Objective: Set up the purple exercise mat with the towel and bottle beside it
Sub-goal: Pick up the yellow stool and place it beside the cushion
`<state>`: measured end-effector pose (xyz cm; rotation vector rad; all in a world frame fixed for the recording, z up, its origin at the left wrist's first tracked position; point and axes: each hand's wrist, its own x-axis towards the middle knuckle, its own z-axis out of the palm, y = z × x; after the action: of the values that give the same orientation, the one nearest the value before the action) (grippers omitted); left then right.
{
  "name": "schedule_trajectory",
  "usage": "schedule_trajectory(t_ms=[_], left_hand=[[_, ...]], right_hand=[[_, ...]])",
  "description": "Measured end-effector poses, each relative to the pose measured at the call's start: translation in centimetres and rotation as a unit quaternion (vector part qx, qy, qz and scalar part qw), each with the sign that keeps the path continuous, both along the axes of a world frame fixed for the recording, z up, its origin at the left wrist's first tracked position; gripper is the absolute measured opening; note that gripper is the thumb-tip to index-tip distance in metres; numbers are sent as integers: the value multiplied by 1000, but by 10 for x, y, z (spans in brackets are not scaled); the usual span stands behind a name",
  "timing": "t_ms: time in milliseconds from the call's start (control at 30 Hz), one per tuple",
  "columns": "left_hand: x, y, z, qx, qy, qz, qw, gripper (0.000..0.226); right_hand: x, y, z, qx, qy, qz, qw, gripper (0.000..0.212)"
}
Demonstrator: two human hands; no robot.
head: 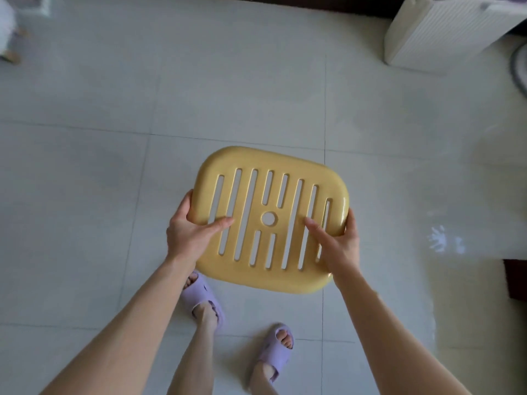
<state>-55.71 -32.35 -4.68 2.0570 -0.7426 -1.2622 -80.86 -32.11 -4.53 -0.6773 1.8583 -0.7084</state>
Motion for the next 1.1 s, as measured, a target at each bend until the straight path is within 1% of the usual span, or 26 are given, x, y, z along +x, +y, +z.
schedule_trajectory(t_ms=[100, 300, 500, 600, 633, 700, 800, 967, 1100], left_hand=[[51, -19, 2, -1, -1, 23, 1000, 96], [162, -64, -4, 6, -1, 53, 999, 90], [278, -98, 1, 19, -2, 89, 996, 91], [317, -115, 5, 23, -12, 95, 995, 91], [357, -133, 6, 24, -16, 120, 992, 91], [366, -142, 8, 23, -15, 117, 993, 91], [402, -167, 8, 12, -18, 125, 992, 91], [473, -229, 4, 15, -23, 140, 990, 88], [526, -278, 2, 28, -18, 145, 989, 87]], right_hand=[[49, -34, 7, -6, 1, 27, 1000, 93], [163, -97, 0, 3, 5, 57, 998, 96], [282, -154, 4, 0, 11, 102, 995, 89], [325, -180, 9, -3, 11, 129, 992, 89], [364, -206, 9, -2, 20, 143, 989, 89], [376, -217, 14, 2, 16, 145, 989, 89], [412, -250, 12, -3, 17, 160, 987, 87], [486, -322, 12, -3, 10, 176, 984, 85], [540, -376, 14, 5, 25, 186, 982, 87]])
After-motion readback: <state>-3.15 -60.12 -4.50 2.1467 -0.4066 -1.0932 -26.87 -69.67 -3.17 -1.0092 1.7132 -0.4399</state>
